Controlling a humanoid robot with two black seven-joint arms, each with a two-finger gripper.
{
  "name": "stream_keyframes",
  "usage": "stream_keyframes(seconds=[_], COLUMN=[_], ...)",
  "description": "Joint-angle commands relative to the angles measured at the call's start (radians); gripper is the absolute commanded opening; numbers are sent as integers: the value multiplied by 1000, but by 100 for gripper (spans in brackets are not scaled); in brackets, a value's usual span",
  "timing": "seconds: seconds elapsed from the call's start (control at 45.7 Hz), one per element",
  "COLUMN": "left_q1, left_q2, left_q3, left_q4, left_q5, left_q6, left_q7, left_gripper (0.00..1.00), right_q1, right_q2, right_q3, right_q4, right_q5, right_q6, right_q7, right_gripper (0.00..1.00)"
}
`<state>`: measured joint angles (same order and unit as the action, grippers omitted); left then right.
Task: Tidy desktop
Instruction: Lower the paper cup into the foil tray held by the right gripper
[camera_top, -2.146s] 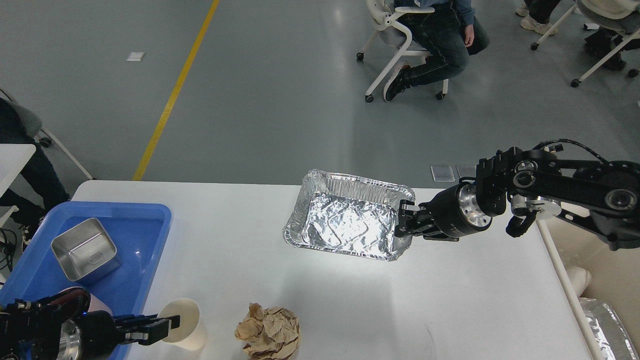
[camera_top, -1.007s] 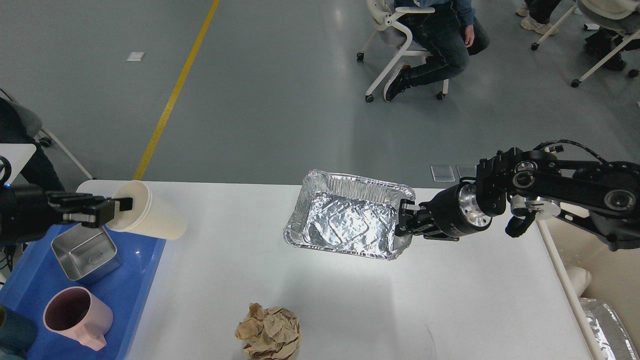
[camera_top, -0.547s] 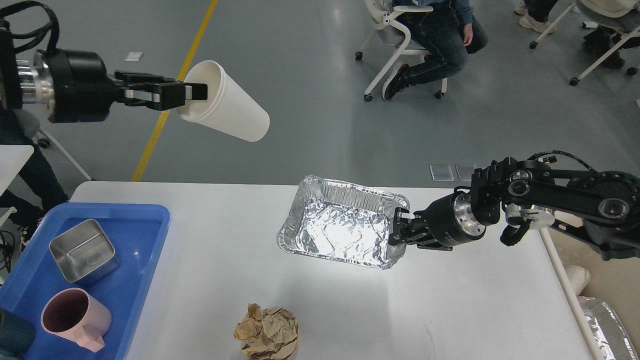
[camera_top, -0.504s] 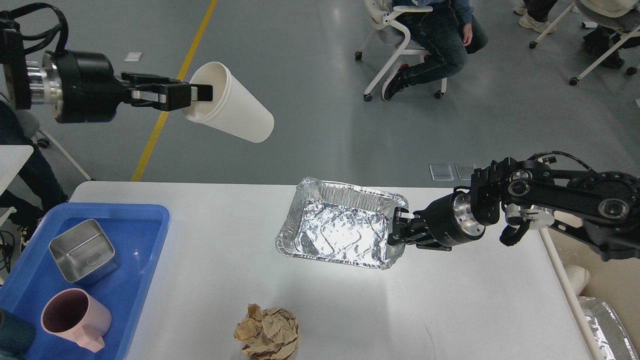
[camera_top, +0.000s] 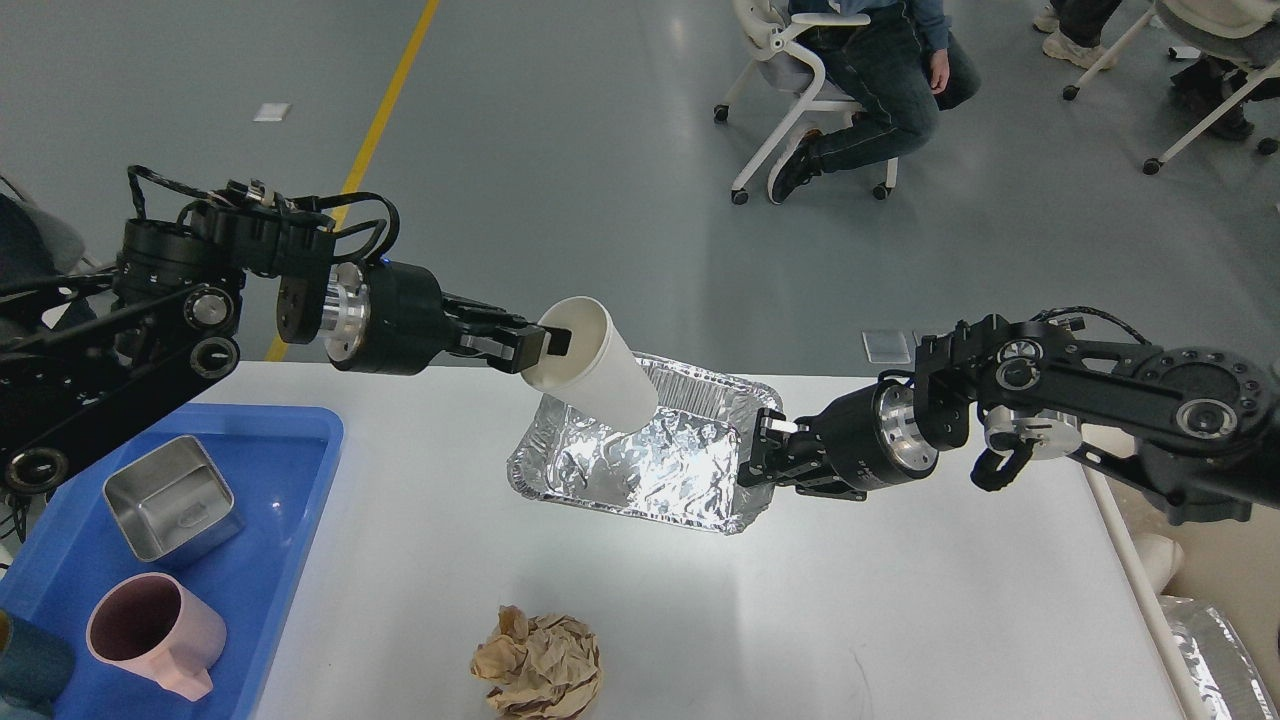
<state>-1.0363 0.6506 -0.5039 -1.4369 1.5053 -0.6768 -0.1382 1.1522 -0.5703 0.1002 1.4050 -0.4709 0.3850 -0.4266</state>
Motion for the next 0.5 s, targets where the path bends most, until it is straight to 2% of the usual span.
stream_keyframes(seconds=[0.0, 0.35, 0.482], left_q1=[4, 10, 30], left_q2=[-63, -201, -252], left_q3=[2, 4, 4], left_q4=[30, 98, 124], left_q5=[33, 108, 159], left_q6=[2, 0, 2], left_q7=[5, 9, 14], left_gripper=[1, 2, 14], right_q1=[-2, -2, -2], right_q2=[4, 7, 9], right_q3=[1, 1, 6], right_q4=[0, 3, 3], right_q5=[0, 0, 0], right_q6=[-1, -3, -5], right_q7=[0, 0, 0], right_gripper=[0, 0, 0])
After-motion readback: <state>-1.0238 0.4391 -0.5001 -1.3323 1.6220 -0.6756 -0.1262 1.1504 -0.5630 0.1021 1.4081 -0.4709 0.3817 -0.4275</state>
